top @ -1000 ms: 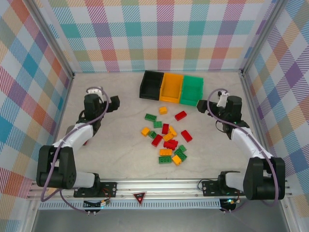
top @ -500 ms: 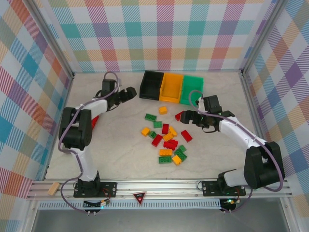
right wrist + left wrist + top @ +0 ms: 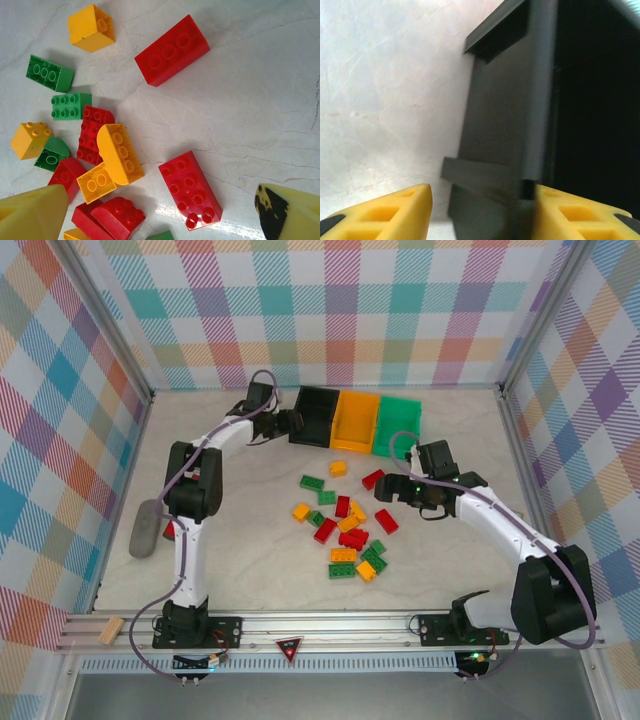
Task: Sort the legos into containers by color
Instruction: Rotate the container at the top-center of the table.
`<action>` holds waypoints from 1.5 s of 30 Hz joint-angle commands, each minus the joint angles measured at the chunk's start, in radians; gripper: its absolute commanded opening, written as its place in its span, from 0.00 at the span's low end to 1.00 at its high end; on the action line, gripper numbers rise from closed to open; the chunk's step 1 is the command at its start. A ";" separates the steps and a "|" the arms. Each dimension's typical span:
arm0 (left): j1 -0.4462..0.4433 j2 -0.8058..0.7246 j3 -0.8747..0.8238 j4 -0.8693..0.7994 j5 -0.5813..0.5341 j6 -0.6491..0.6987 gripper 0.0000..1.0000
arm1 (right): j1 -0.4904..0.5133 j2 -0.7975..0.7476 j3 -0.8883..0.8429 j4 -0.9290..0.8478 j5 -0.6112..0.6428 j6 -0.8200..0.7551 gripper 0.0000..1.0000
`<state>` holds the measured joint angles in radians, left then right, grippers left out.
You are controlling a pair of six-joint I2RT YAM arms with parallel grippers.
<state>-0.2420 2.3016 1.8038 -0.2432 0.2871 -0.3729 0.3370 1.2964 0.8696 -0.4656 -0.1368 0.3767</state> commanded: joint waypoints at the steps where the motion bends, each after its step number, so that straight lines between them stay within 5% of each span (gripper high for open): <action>1: -0.009 0.011 0.030 -0.063 -0.061 0.023 0.49 | 0.009 -0.026 -0.020 -0.028 0.013 0.001 0.96; 9: -0.023 -0.013 -0.035 -0.061 -0.098 0.061 0.29 | 0.009 -0.042 -0.039 -0.014 0.014 -0.006 0.97; 33: -0.036 -0.449 -0.607 0.029 -0.264 0.177 0.28 | 0.062 0.129 -0.041 0.098 -0.021 0.029 0.97; 38: -0.036 -0.533 -0.676 0.017 -0.298 0.202 0.30 | 0.086 0.176 -0.025 0.111 0.003 0.062 0.97; 45: -0.036 -0.668 -0.752 0.070 -0.264 0.190 0.55 | 0.116 0.267 0.059 0.133 0.109 0.127 0.95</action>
<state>-0.2737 1.6974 1.0740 -0.1883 0.0135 -0.1848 0.4438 1.5349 0.8673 -0.3637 -0.0925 0.4591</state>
